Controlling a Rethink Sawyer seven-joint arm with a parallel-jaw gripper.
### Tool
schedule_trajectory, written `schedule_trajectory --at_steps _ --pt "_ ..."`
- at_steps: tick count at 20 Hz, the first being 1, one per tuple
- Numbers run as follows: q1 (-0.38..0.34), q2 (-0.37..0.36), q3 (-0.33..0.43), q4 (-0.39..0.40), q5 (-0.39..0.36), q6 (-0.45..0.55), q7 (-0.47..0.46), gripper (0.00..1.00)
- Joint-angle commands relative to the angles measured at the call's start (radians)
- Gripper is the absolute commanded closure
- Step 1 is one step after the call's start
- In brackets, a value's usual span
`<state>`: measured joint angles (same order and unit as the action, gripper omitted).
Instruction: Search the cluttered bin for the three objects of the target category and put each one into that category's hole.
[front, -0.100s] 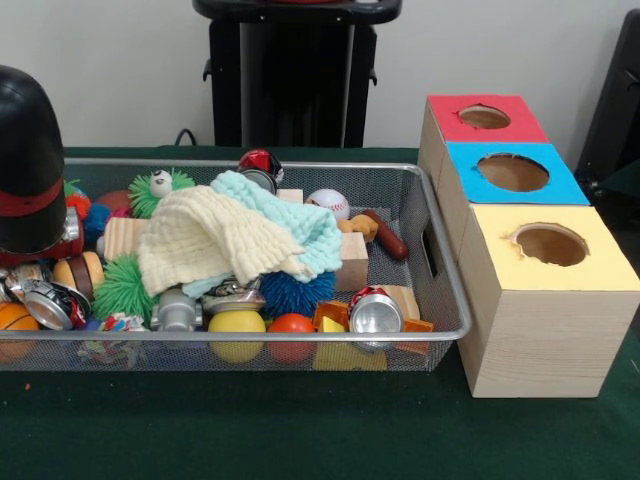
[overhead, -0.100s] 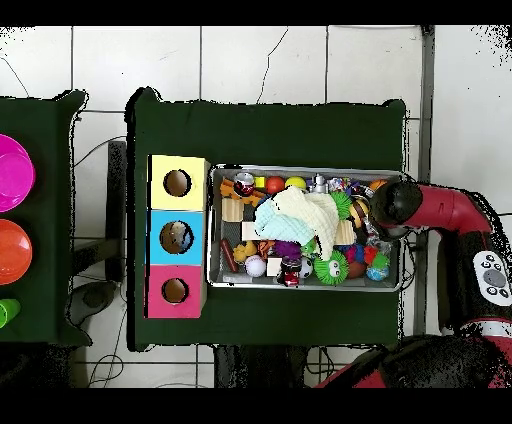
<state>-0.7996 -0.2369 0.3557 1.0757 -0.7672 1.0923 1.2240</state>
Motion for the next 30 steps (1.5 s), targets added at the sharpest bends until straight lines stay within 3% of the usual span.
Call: schedule_trajectory --at_steps 1,10,17,26,30 --pt "0.010 0.165 0.093 0.048 0.023 0.021 -0.314 0.00" --pt "0.011 0.163 0.096 0.046 0.020 0.026 -0.339 0.00" --pt "0.009 0.145 0.101 0.076 0.030 -0.010 -0.301 0.00" --pt "-0.009 -0.079 0.128 0.275 0.113 -0.006 -0.241 0.00" --pt "-0.004 -0.102 0.139 0.290 0.132 -0.002 -0.218 0.00"
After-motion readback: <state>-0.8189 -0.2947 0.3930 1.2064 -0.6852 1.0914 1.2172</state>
